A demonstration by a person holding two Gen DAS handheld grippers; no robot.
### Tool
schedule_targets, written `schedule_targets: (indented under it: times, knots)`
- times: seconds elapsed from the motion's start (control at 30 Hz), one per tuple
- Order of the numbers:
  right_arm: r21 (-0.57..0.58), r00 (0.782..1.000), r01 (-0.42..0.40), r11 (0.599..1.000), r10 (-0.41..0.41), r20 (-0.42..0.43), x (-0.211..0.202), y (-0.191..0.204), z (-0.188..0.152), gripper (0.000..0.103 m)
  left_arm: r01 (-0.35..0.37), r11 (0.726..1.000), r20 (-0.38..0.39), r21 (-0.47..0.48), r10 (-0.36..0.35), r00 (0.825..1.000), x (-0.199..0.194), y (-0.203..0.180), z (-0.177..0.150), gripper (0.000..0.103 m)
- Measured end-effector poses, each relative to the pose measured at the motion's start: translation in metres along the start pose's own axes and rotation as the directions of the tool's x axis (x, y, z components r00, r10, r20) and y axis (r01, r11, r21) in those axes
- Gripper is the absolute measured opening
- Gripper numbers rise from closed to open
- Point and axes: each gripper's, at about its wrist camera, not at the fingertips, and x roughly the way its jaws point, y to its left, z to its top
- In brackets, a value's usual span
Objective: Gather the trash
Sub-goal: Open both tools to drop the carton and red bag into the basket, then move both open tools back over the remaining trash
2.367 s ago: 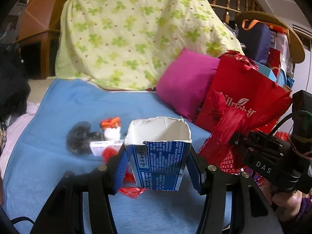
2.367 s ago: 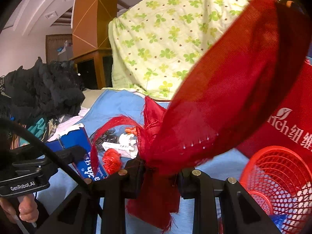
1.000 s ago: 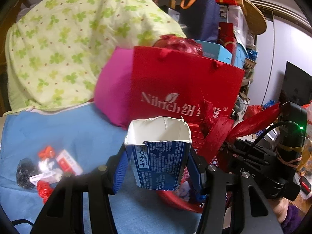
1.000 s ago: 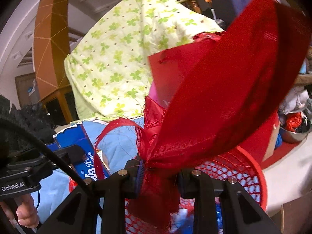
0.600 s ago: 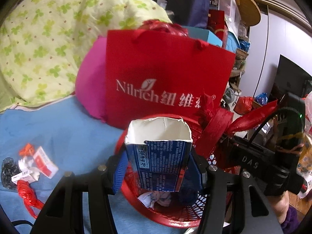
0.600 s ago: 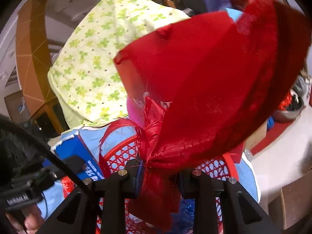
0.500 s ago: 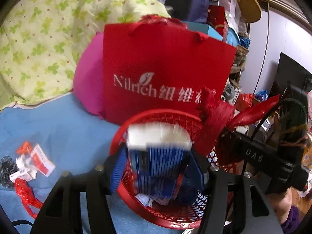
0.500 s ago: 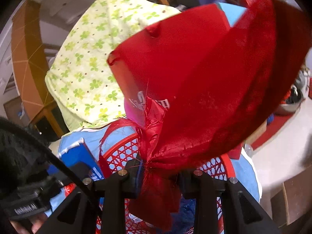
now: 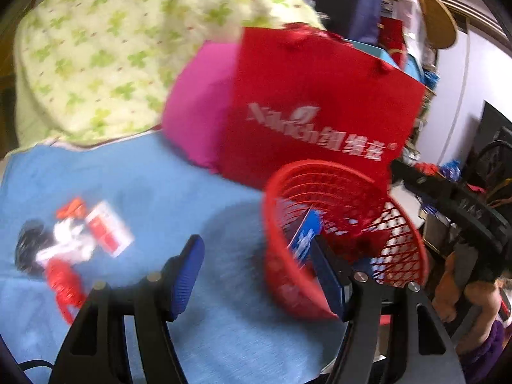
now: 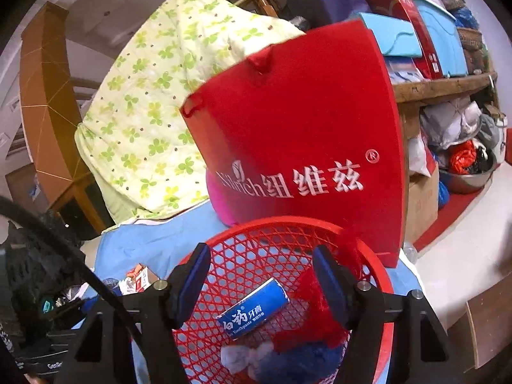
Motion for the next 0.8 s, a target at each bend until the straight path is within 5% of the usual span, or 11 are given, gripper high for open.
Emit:
schedule_targets:
  times: [0.4,0.8]
  knots:
    - [-0.2,0.974,-0.191,0.961,0.212,0.086,-0.003,0.082,0.001,0.071,-0.231,0.96,-0.026,-0.156,0.229,0.973,-0.037,0.112,-0.04,0.07]
    - [-0.313,0.95,-0.31,0.898,0.304,-0.071,0.04,0.172,-0.033,0.071,-0.393,0.91,-0.03,-0.135,0.392,0.919,-0.061,0.163,-0.061,0.07]
